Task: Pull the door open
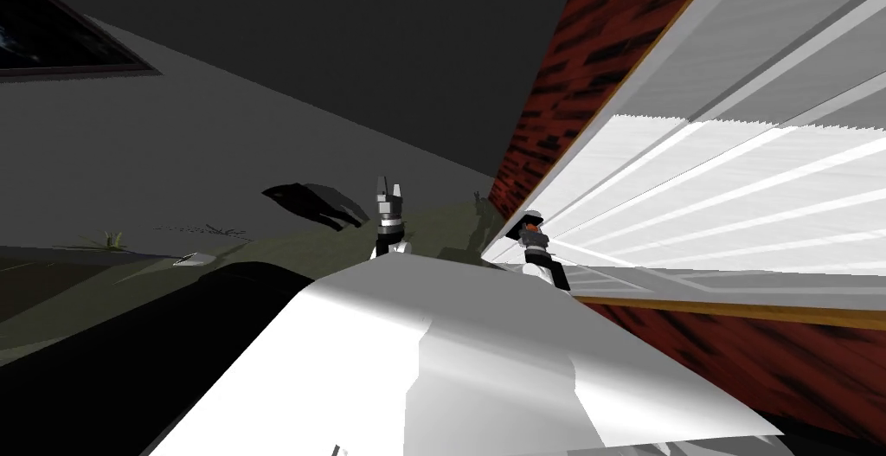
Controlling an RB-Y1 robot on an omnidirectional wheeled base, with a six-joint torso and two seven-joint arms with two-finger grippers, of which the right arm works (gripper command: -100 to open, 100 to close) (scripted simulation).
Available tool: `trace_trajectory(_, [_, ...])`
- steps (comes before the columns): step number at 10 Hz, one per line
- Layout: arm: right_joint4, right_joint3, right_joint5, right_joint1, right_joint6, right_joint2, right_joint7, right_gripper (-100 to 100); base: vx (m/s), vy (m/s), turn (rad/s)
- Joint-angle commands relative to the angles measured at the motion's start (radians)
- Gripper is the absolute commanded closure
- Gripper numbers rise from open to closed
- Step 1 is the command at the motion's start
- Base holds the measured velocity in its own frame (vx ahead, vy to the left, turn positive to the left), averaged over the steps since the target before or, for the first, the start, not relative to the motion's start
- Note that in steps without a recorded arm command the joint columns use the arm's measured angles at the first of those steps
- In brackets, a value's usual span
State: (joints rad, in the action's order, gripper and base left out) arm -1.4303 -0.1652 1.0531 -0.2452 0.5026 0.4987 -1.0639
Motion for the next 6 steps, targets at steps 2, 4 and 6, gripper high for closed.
trace_trajectory(2, [-0.009, -0.023, -0.005, -0.012, 0.007, 0.019, -0.022, 100, -0.206, -0.045, 0.127])
trace_trajectory(4, [-0.014, -0.038, -0.008, -0.018, 0.015, 0.037, -0.039, 100, -0.231, -0.046, 0.138])
trace_trajectory(6, [-0.019, -0.052, -0.012, -0.023, 0.023, 0.053, -0.055, 100, -0.182, -0.038, 0.096])
